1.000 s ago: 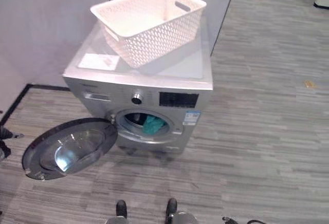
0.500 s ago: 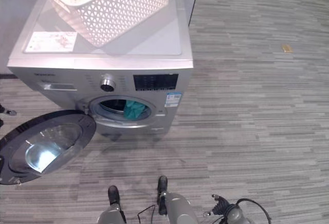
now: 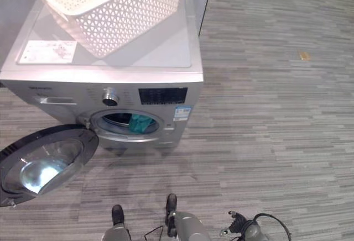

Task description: Grab the laundry basket,head to the washer,open it,put in the laundry and shut it.

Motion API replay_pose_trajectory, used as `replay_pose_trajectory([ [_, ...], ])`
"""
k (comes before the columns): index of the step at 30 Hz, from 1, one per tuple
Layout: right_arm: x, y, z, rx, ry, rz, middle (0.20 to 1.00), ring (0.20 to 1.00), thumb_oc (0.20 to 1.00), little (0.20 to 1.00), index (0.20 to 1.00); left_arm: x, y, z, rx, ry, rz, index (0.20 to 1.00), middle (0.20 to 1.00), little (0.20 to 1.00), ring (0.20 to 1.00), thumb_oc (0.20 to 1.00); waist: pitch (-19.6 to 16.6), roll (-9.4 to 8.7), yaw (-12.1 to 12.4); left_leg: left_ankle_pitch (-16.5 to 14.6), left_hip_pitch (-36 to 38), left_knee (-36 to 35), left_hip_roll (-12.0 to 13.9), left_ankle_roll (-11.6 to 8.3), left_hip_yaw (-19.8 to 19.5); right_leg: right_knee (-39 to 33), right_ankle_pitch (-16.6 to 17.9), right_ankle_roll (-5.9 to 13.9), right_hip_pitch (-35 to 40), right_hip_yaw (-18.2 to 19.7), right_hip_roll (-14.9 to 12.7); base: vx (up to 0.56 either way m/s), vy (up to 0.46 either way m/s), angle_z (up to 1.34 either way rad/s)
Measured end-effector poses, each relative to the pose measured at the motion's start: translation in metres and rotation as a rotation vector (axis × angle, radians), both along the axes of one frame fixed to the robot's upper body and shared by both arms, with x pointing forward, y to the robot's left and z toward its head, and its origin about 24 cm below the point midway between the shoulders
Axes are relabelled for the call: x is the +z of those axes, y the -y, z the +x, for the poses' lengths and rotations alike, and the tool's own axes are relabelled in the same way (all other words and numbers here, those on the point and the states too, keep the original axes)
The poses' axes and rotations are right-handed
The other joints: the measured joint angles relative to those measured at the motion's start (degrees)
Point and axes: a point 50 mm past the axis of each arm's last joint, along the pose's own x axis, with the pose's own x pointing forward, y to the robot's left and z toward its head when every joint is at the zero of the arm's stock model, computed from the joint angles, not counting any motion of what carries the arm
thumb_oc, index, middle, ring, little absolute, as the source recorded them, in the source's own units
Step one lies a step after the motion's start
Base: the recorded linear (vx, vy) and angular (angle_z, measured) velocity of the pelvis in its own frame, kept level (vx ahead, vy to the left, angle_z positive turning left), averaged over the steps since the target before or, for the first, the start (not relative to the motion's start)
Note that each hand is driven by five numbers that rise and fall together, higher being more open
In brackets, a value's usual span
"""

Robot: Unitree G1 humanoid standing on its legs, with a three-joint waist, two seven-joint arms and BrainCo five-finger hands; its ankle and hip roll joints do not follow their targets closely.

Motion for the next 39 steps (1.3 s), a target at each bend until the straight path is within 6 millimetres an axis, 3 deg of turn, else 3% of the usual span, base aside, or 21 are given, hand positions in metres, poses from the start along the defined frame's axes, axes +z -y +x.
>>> replay_pose_trajectory([
  [3,-0.002,-0.002,-0.004,-0.005,-0.016,0.006,1.000,1.000,1.000,1.000,1.000,-0.017,-0.003,-0.015,0.032,-0.081,-0.058,1.000,1.000,1.000,1.000,1.000,-0.3,-0.16,0.1,0.0,-1.1,0.5,0.7,0.00,-0.1,-0.9,0.6,-0.51,-0.1,-0.5,0.7,0.00,-0.006,0.08],
  [8,-0.004,0.000,-0.007,-0.013,-0.040,0.000,1.000,1.000,1.000,1.000,1.000,-0.028,0.000,-0.019,0.002,-0.208,-0.071,1.000,1.000,1.000,1.000,1.000,-1.0,-0.38,0.5,0.0,-1.5,0.4,0.5,-0.02,-0.1,-1.9,0.9,-0.15,-0.2,-0.4,0.6,0.00,-0.005,0.02],
  [14,-0.004,0.004,-0.013,-0.018,-0.061,-0.001,1.000,1.000,1.000,1.000,1.000,-0.038,0.007,-0.014,-0.023,-0.217,-0.066,1.000,1.000,1.000,1.000,1.000,-3.5,0.22,0.3,0.0,-3.7,0.4,0.6,-0.01,-0.1,-2.4,2.1,-0.25,-2.2,-0.3,0.7,0.00,-0.001,-0.01],
  [21,0.020,0.025,0.007,0.046,0.046,-0.033,1.000,1.000,1.000,1.000,1.000,-0.064,0.014,-0.023,-0.042,-0.194,-0.055,1.000,1.000,1.000,1.000,1.000,-3.5,1.95,-0.2,-1.6,-4.0,0.3,0.5,0.32,-0.1,-2.6,2.7,0.08,-2.7,-0.1,0.6,0.00,0.002,-0.01],
  [27,0.041,0.037,0.021,0.103,0.134,-0.060,1.000,1.000,1.000,1.000,1.000,-0.102,0.018,-0.057,-0.038,-0.316,-0.053,1.000,1.000,1.000,1.000,1.000,-4.0,3.62,-0.3,-3.0,-4.6,0.0,-0.1,0.48,0.1,-2.8,3.6,1.04,-3.8,0.8,0.2,0.01,0.026,-0.07],
  [28,0.042,0.039,0.022,0.095,0.141,-0.064,1.000,1.000,1.000,1.000,1.000,-0.114,0.024,-0.064,-0.052,-0.355,-0.085,1.000,1.000,1.000,1.000,1.000,-3.9,3.73,-0.3,-3.0,-4.5,-0.2,-0.2,0.48,0.0,-3.2,3.8,1.20,-3.5,0.7,0.2,0.00,0.017,0.08],
  [29,0.043,0.044,0.019,0.060,0.147,-0.070,1.000,1.000,1.000,1.000,1.000,-0.138,0.044,-0.064,-0.116,-0.381,-0.146,1.000,1.000,1.000,1.000,1.000,-3.8,3.80,0.2,-3.0,-4.5,-0.2,-0.4,0.48,0.0,-3.7,4.0,1.31,-3.2,0.5,-0.1,0.01,0.001,0.17],
  [30,0.043,0.050,0.015,0.026,0.142,-0.076,1.000,1.000,1.000,1.000,1.000,-0.169,0.079,-0.058,-0.229,-0.382,-0.263,1.000,1.000,1.000,1.000,1.000,-3.5,3.72,0.5,-3.0,-4.5,-0.8,-0.6,0.48,-0.1,-4.0,4.0,1.33,-3.0,0.0,-0.2,0.01,-0.007,0.23],
  [31,0.042,0.050,0.014,0.018,0.140,-0.078,1.000,1.000,1.000,1.000,1.000,-0.184,0.111,-0.047,-0.339,-0.343,-0.344,1.000,1.000,1.000,1.000,1.000,-2.5,3.18,0.7,-3.0,-4.5,-1.1,-0.6,0.50,-0.1,-4.0,4.0,1.33,-3.0,-0.6,-0.3,0.02,-0.009,0.21],
  [34,0.037,0.050,0.005,-0.055,0.145,-0.060,1.000,1.000,1.000,1.000,1.000,-0.175,0.185,-0.023,-0.680,-0.123,-0.503,1.000,1.000,1.000,1.000,1.000,-1.1,1.94,1.1,-3.0,-4.4,-1.9,-0.7,0.50,-0.8,-4.2,4.2,1.58,-2.5,-1.2,-0.3,0.01,-0.006,0.11],
  [37,0.035,0.049,0.003,-0.064,0.136,-0.059,1.000,1.000,1.000,1.000,1.000,-0.155,0.197,-0.007,-0.737,-0.010,-0.537,1.000,1.000,1.000,1.000,1.000,-0.8,2.36,1.1,-3.2,-3.3,-2.2,-0.8,0.75,-0.8,-4.8,4.2,1.63,-1.2,-1.3,-0.4,0.01,-0.003,0.03],
  [39,0.036,0.046,0.007,-0.056,0.150,-0.053,1.000,1.000,1.000,1.000,1.000,-0.132,0.195,0.019,-0.731,0.097,-0.511,1.000,1.000,1.000,1.000,1.000,-0.1,3.37,0.9,-3.0,-3.3,-2.2,-0.8,0.52,-1.5,-5.1,4.3,1.77,-1.0,-1.5,-0.4,-0.01,0.008,0.06],
])
